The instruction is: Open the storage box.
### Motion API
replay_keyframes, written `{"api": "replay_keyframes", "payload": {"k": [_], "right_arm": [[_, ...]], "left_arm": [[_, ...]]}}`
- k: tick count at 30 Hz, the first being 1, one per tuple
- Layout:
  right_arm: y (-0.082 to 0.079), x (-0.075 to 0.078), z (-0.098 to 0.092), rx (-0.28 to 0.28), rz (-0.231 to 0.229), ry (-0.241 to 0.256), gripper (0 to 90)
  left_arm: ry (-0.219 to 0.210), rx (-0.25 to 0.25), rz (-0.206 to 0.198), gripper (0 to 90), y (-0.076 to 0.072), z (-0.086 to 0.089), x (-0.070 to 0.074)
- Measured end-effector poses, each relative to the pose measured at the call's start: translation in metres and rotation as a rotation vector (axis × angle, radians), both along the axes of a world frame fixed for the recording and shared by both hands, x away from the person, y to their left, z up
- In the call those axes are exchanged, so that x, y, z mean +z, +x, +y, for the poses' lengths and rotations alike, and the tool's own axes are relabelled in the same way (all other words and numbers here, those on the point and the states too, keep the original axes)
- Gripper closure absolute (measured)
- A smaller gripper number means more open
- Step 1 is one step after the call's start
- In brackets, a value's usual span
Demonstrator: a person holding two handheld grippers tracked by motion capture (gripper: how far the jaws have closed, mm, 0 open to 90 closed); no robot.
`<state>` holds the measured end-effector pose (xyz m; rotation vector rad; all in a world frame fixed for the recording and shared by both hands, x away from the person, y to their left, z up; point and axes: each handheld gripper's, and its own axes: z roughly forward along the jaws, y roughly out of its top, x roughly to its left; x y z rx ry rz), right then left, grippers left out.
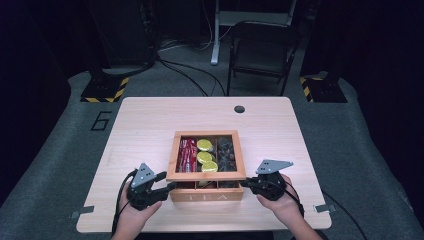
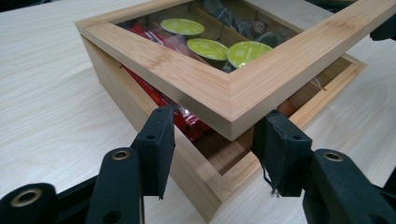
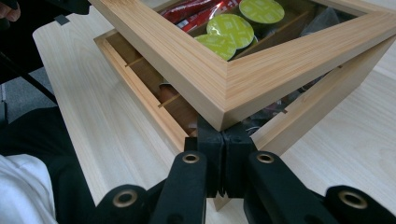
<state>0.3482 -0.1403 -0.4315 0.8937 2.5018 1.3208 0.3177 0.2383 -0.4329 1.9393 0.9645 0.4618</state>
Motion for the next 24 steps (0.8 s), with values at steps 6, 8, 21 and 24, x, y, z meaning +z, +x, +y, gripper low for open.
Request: {"api": "replay_keyframes", "payload": {"k": [6,8,21,24], "right_arm": [[0.001,0.005,-0.001,-0.016,-0.018,0.006,79.7],[0.001,0.008,-0.002,-0.029,-0.032,0.008,74.5],[0.009,0.028,0.0,-0.082,-0.129,0.016,49.9],[0.012,0.033,0.002,-0.093,-0.153,0.01,49.2]], "left_arm": [[0.042,-0.002,-0.028,46.3,0.001,-0.002,0.007],[0.044,-0.024,-0.036,47.3,0.001,-0.003,0.011],[0.026,-0.016,-0.049,47.6,0.01,-0.001,0.034],[0.027,-0.019,-0.057,47.1,0.012,-0.001,0.038]]}}
